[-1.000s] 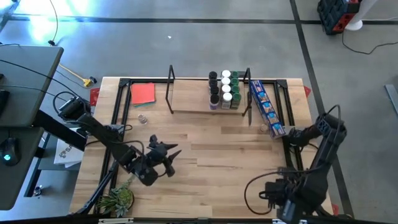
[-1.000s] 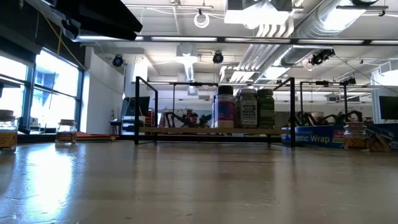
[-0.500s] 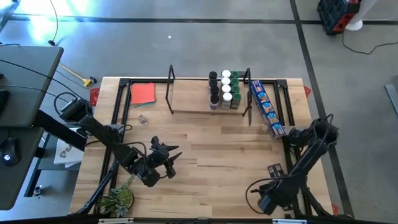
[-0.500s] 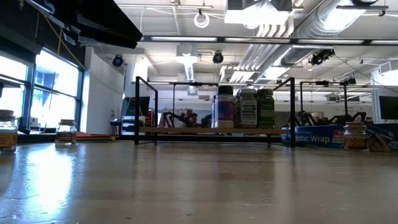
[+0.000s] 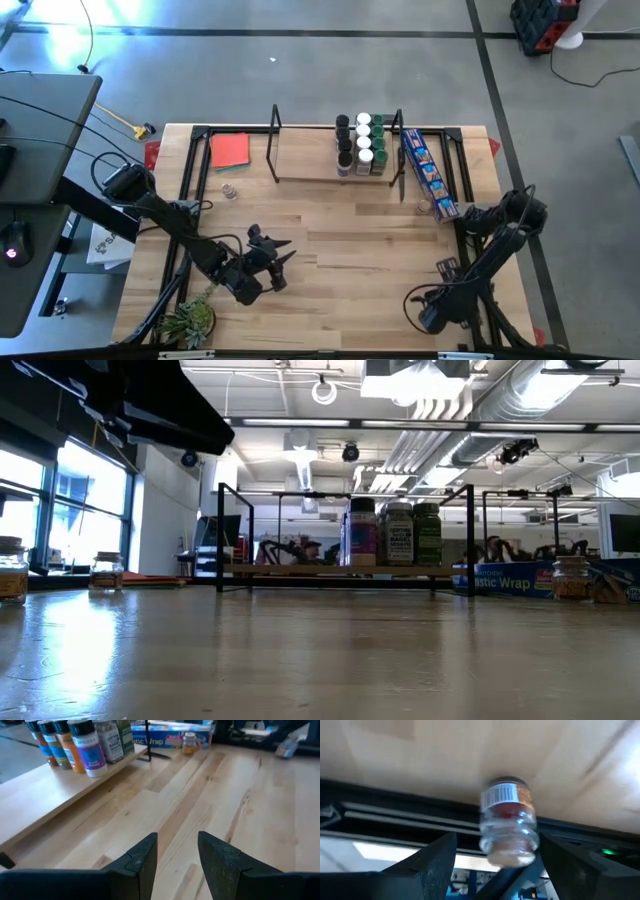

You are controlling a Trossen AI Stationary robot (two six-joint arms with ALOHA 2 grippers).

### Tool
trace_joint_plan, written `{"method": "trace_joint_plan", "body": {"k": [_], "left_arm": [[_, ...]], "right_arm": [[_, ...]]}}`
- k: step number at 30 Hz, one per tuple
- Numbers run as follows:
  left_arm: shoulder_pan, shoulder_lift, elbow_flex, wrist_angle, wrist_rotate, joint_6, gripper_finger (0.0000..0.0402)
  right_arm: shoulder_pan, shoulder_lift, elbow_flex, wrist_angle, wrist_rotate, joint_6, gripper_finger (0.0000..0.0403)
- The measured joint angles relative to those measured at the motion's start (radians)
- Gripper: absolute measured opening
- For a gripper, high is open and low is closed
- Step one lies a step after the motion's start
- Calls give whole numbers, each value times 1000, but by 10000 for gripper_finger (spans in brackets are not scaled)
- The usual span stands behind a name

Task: Shelf spices
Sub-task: Put the bottom right brown seasoning bottle on the shelf

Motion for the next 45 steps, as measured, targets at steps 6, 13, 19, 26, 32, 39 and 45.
{"method": "trace_joint_plan", "body": {"k": [6,13,19,26,32,39,45], "left_arm": [[0,0,0,5,13,0,135],[1,0,0,9,16,8,135],[3,0,0,14,18,9,135],[3,0,0,21,16,9,136],[3,0,0,27,17,9,135],[2,0,0,27,27,9,135],[2,0,0,32,46,8,135]], "right_arm": [[10,-1,-75,73,-60,7,271],[-21,-1,-92,129,-66,41,186],[-135,-4,-87,172,-81,38,158],[-365,-4,4,207,150,-78,166],[-590,3,95,405,418,-193,174],[-796,53,203,590,441,-303,176],[-867,179,391,485,425,-312,177]]}}
